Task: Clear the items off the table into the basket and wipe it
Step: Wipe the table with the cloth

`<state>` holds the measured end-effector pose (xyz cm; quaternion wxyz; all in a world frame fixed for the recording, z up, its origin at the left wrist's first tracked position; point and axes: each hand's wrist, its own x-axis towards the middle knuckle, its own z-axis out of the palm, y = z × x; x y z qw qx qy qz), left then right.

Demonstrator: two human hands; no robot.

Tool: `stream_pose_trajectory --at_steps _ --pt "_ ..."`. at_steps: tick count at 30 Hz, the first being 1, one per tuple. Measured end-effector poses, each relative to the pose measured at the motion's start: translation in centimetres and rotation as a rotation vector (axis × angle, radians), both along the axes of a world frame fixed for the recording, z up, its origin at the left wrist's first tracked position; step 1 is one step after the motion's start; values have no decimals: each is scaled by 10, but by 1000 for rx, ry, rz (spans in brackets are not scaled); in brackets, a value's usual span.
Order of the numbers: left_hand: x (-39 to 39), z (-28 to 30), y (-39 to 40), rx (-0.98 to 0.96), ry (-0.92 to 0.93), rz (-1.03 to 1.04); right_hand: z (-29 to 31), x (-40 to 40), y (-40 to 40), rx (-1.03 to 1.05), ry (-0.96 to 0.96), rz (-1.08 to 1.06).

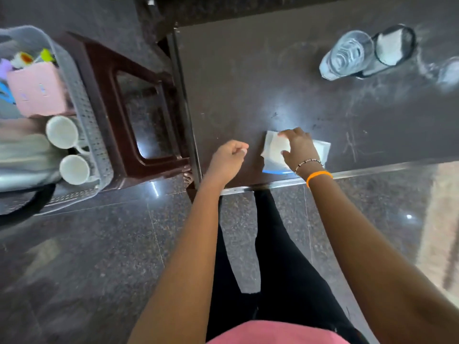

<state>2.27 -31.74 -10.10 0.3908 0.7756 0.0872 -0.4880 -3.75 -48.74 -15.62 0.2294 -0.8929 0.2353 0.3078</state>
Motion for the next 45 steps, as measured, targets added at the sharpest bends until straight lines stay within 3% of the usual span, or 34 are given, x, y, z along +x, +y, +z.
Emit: stream_pose_trajectory --at_steps 10,13,19,22,26,32,36,38,40,43,45 --pt "-39 -31 -49 112 82 -121 -48 -20 -55 -160 95 235" --pt "-43 -37 -46 130 38 -74 -48 -18 -58 -33 107 180" --pt "-31 -34 -19 29 -49 -8 -3 15 -36 417 -23 159" --pt "-20 -29 1 0 -52 212 14 35 -24 484 -105 146" --pt "-5 -25 41 -82 -22 599 16 62 -1 418 -245 -175" --pt "13 -17 99 -224 15 942 15 86 65 760 -42 -503" --pt "22 -3 139 -484 80 1016 20 103 100 743 -116 -632" --pt "27 4 154 -544 63 1016 23 109 113 827 -109 -581" --pt "33 8 162 -557 57 1005 31 114 123 866 -39 -370" --pt "44 11 168 -508 47 961 36 123 133 700 -94 -120" --pt "49 11 167 -478 59 945 39 128 140 648 -189 -170"
